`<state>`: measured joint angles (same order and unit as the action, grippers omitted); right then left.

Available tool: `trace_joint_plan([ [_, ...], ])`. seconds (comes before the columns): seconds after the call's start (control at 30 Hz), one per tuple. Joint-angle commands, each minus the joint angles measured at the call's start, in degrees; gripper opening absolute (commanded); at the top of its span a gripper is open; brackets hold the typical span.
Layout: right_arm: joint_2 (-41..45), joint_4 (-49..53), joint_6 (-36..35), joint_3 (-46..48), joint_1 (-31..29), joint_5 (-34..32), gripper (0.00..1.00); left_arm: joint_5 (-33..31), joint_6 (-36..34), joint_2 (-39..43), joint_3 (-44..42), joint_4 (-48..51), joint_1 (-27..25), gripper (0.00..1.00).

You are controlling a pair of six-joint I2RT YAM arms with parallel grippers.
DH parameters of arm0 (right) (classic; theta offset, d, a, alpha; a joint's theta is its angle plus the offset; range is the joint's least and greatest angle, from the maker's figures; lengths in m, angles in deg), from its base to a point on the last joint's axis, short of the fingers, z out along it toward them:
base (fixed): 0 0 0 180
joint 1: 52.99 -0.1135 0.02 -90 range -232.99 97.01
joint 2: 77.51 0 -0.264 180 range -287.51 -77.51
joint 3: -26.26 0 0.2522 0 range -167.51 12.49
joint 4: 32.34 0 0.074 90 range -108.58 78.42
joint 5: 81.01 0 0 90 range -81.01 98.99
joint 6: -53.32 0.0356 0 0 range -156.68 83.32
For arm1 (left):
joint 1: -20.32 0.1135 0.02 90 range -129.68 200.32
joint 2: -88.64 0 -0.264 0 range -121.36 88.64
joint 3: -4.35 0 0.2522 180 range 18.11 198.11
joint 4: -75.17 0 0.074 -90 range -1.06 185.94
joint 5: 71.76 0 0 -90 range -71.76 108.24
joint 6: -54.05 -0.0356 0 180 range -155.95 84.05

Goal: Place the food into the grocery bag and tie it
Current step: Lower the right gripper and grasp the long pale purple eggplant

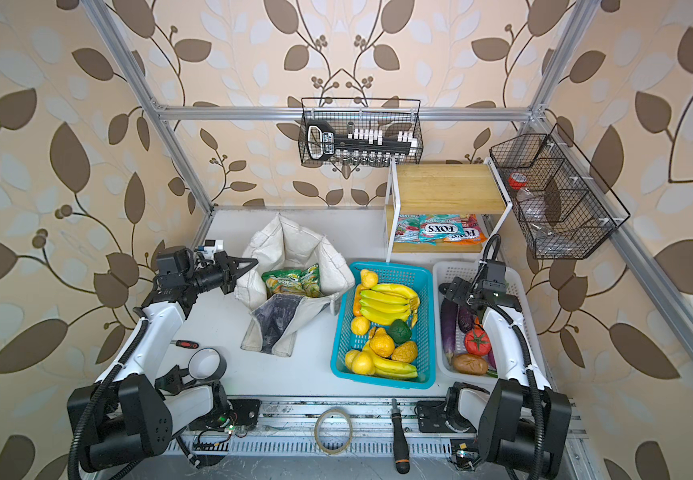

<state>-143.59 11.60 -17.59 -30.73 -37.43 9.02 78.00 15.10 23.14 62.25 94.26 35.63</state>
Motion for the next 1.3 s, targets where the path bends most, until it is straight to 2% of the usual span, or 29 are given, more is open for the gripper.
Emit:
trace_joint_plan([
  [0.0,-1.06,-1.08,-0.57,-1.16,0.52,-0.61,0.8,0.88,-0.95,1.93,-0.38,-0.68,-0.36,0.0],
  [0.1,-2.73,-0.98,-0.9,-1.92,0.79,-0.2,0.63,0.96,-0.95,1.77,-0.44,-0.71,-0.39,0.0],
  [0.27,-5.68,-1.88,-0.73,-2.34,1.07,-1.73,0.5,0.96,-0.95,1.86,-0.38,-0.66,-0.37,0.0],
  [0.6,-9.77,-0.38,-1.7,-3.73,-0.33,-7.23,0.47,1.05,-0.69,1.69,-0.38,-0.99,-0.37,0.0],
  [0.87,-12.58,-0.58,-1.78,-3.93,-0.95,-8.3,0.46,1.05,-0.7,1.62,-0.5,-0.93,-0.36,0.0],
  [1.1,-16.38,-1.43,-2.04,-3.98,-2.29,-9.91,0.5,1.08,-0.77,1.53,-0.5,-0.93,-0.37,0.0],
  [1.27,-16.85,-2.14,-1.95,-3.88,-2.27,-9.77,0.46,1.27,-0.69,1.25,-0.33,-1.02,-0.33,0.0],
])
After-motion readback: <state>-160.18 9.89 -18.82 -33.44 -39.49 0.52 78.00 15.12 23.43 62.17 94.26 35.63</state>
